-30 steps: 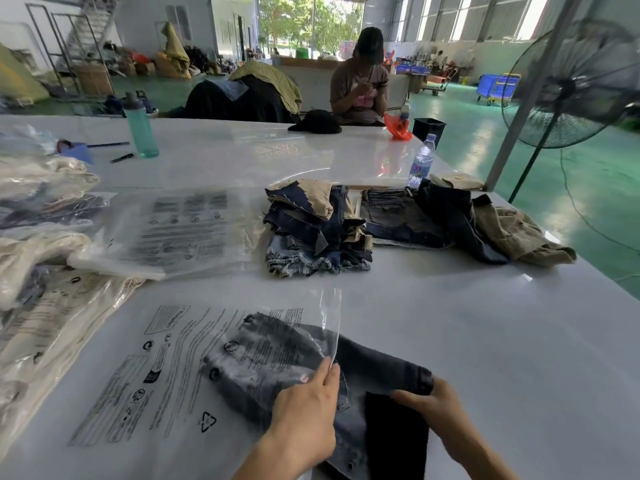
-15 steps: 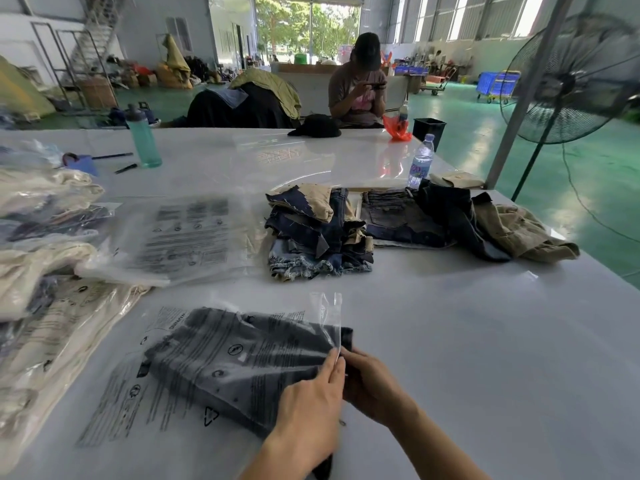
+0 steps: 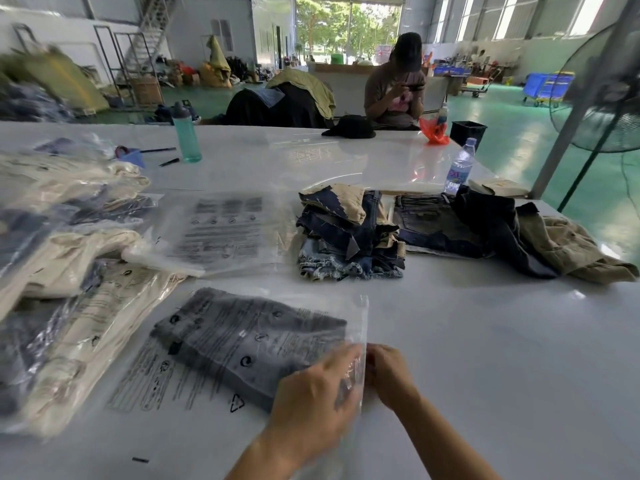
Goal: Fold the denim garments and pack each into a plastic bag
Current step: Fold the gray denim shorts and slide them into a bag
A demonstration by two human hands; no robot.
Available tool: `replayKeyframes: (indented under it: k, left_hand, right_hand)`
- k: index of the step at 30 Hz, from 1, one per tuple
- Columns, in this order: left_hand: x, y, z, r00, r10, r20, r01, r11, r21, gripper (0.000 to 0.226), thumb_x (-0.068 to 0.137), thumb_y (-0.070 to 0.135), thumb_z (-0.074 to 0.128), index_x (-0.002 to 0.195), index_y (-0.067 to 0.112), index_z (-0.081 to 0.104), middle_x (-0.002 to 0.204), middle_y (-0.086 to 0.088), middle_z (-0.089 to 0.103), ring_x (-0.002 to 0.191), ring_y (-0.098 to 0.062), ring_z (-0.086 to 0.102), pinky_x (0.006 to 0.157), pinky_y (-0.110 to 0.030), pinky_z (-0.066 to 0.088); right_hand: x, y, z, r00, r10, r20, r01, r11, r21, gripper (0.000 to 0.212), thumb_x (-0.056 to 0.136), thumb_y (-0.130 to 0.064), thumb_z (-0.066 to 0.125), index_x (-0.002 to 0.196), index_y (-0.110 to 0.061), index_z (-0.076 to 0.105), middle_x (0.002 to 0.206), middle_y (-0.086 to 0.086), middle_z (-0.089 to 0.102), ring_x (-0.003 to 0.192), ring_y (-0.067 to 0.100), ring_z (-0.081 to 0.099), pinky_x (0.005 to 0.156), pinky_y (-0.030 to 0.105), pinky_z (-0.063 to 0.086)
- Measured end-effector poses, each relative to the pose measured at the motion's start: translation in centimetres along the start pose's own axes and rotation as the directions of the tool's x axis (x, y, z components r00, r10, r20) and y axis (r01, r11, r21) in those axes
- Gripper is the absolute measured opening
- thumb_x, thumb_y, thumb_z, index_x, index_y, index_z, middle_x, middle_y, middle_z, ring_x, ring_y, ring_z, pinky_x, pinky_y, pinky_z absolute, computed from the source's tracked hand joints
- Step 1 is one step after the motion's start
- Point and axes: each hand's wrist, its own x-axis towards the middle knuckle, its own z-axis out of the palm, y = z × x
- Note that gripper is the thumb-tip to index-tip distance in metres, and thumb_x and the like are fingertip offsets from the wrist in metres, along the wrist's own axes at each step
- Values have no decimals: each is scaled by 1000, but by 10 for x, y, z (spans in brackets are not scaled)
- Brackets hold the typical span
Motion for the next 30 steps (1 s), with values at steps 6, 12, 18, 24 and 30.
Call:
replayKeyframes:
  k: [6,12,18,24,30]
  left_hand:
    - [10,-64,19,902,-410,132,333,859,390,70,92,66,25,151,31,11,160,3,-4,146,-28,5,116,-49,11]
    - [-3,-77,63,910,-371,185,284,884,372,82,64,84,-14,139,52,-19,153,6,-27,141,-34,-25,99,-62,-28]
    - [9,-34,67,975,-170,140,81,867,493,71,81,74,27,140,59,-8,158,-6,2,140,-48,7,95,-66,-25]
    - [2,-12,67,984,-72,163,-3,908,419,59,85,71,26,124,42,59,142,-4,48,129,-37,46,104,-56,-4]
    - [-36,-37,87,907,403,124,-381,658,649,50,95,56,24,138,34,36,148,-5,33,144,-32,7,102,-59,18]
  right_hand:
    - [16,-13,1,990,-106,-92,110,993,33,25,99,-20,48,98,4,56,86,19,60,76,29,60,72,39,52]
    - [14,-11,16,992,-128,-16,124,978,-168,45,82,-2,70,114,-5,39,86,12,56,69,23,60,68,41,55]
    - [17,-16,-14,974,-200,-107,187,975,-123,50,79,16,62,122,2,42,78,20,56,58,25,57,54,31,54]
    - [24,-17,-63,942,-256,-215,159,909,-385,51,89,-21,66,132,-3,46,109,17,63,92,31,64,87,48,53]
    - [35,-22,-48,966,-239,-96,180,894,-409,55,97,-27,53,143,-5,33,133,15,54,112,27,56,100,44,46]
